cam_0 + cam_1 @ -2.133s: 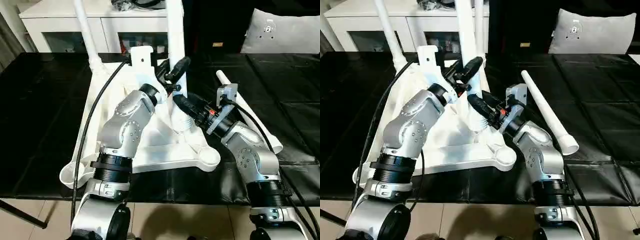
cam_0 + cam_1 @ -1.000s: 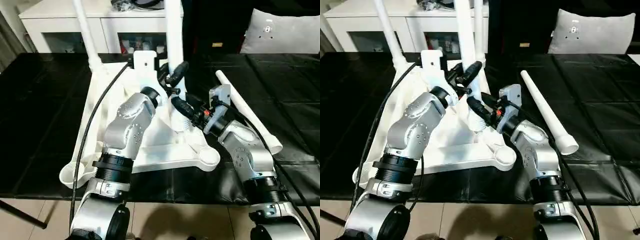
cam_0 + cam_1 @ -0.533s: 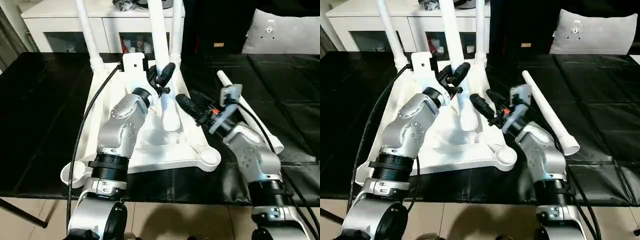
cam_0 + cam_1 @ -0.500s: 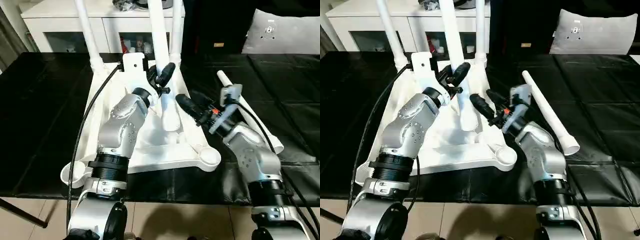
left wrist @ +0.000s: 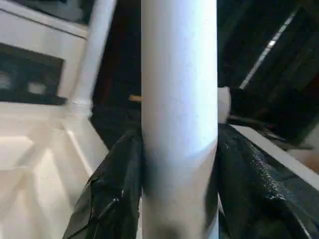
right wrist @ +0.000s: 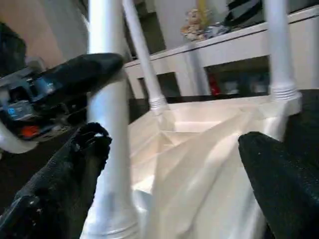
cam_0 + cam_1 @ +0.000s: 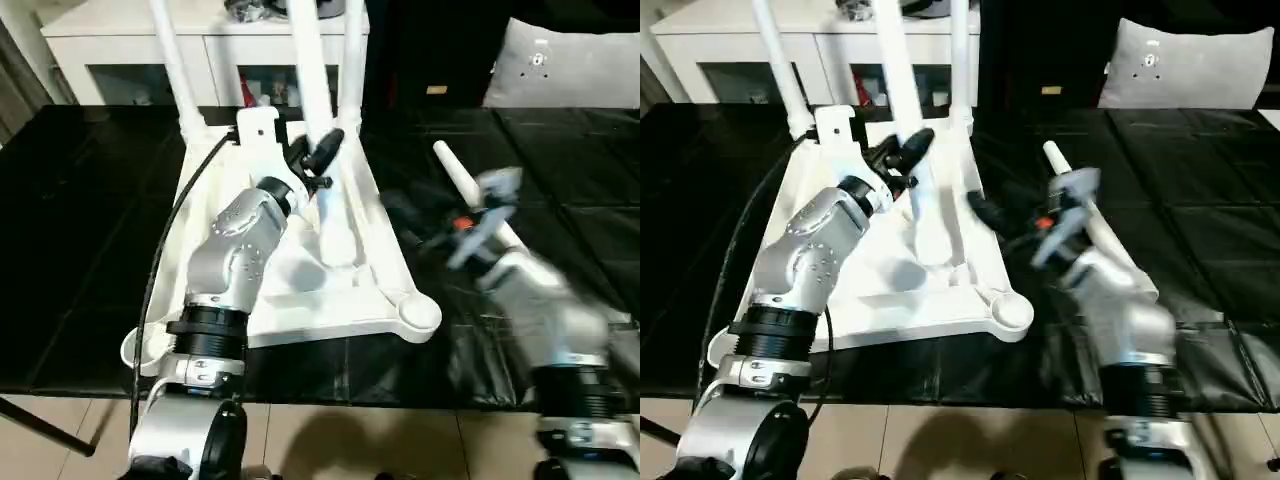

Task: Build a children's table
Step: Pick table leg

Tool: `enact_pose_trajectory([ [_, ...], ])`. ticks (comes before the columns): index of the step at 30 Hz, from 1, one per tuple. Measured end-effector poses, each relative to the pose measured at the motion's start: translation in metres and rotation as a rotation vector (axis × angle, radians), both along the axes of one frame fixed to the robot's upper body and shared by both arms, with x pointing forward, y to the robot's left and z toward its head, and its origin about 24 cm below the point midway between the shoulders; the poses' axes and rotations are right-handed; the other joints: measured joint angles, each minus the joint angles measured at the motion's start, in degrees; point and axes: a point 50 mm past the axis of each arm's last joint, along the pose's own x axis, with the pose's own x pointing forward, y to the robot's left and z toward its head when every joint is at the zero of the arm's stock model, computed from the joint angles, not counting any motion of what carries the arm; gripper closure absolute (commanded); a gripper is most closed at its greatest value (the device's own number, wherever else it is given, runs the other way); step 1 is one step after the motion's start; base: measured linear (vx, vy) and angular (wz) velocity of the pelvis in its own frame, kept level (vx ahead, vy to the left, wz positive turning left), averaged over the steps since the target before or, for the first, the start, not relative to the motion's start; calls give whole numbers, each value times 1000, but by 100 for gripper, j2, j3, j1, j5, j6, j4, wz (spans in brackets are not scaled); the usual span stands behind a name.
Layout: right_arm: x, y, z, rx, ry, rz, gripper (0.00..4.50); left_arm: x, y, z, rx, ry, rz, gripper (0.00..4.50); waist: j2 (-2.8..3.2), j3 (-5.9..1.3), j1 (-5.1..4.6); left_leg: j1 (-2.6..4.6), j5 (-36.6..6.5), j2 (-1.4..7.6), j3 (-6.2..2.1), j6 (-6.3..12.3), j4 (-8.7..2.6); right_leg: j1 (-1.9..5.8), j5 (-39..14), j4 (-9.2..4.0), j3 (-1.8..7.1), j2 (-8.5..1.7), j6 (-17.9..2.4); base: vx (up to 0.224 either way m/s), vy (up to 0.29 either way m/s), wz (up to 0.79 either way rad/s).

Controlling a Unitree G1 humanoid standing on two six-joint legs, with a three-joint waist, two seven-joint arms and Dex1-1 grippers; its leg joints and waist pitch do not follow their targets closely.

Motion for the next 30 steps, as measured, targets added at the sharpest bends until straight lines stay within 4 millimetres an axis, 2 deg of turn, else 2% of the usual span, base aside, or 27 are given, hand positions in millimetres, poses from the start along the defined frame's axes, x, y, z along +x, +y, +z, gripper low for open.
enact_pose_trajectory([
  [4, 0, -5, -2, 3, 27, -34, 0, -3, -2, 0, -46, 27, -78, 268, 0, 0, 4, -1, 0, 0, 1, 0, 0, -1, 0, 0, 0, 0, 0, 0, 0, 0],
  [10, -1, -3, -4, 0, 43, 2, 0, -7, -4, 7, -115, 34, -165, 268, -9, 4, 7, -1, 0, 0, 3, 0, 0, -1, 0, -1, 1, 0, 0, 0, 0, 0],
  [15, -8, 0, -5, -2, 34, 103, 0, -15, -9, 15, -168, 10, -293, 268, -10, 5, 14, -1, 0, 0, 3, 1, 0, -1, 0, -1, 1, 0, 1, 0, 0, 0],
  [17, -18, 0, -2, 11, 32, 201, 0, -21, -11, 19, -166, -31, -368, 268, -11, 5, 21, 0, -2, 0, 2, 3, 0, 1, -3, -2, 1, 0, 4, 0, 0, 0],
  [22, -29, 7, 7, 35, 31, 375, 0, -34, -14, 24, -132, -109, -516, 268, -16, 3, 13, 3, 0, 0, 3, 4, 1, 3, -2, 1, 2, 0, 3, 0, 0, 0],
  [24, -33, 11, 8, 35, 36, 436, 29, -38, -16, 23, -106, -129, -573, 268, -16, 3, 11, 5, 4, 0, 3, 8, 1, 4, -2, 1, 2, 0, 3, 0, 0, 0],
  [26, -36, 18, 4, 30, 62, 494, 40, -41, -20, 22, -91, -144, -620, 268, -17, 3, 9, 5, 7, 0, 3, 10, 1, 5, -2, 1, 2, 0, 4, 0, 0, 0],
  [28, -37, 22, 2, 26, 82, 521, 74, -44, -22, 23, -88, -156, -643, 268, -17, 3, 11, 5, 8, 0, 3, 10, 3, 6, -1, 0, 4, 0, 4, 0, 0, 0],
  [30, -38, 24, 0, 23, 93, 532, 80, -45, -24, 25, -85, -166, -658, 268, -17, 3, 11, 4, 8, -1, 3, 10, 4, 6, -1, 0, 5, -1, 5, 0, 0, 0],
])
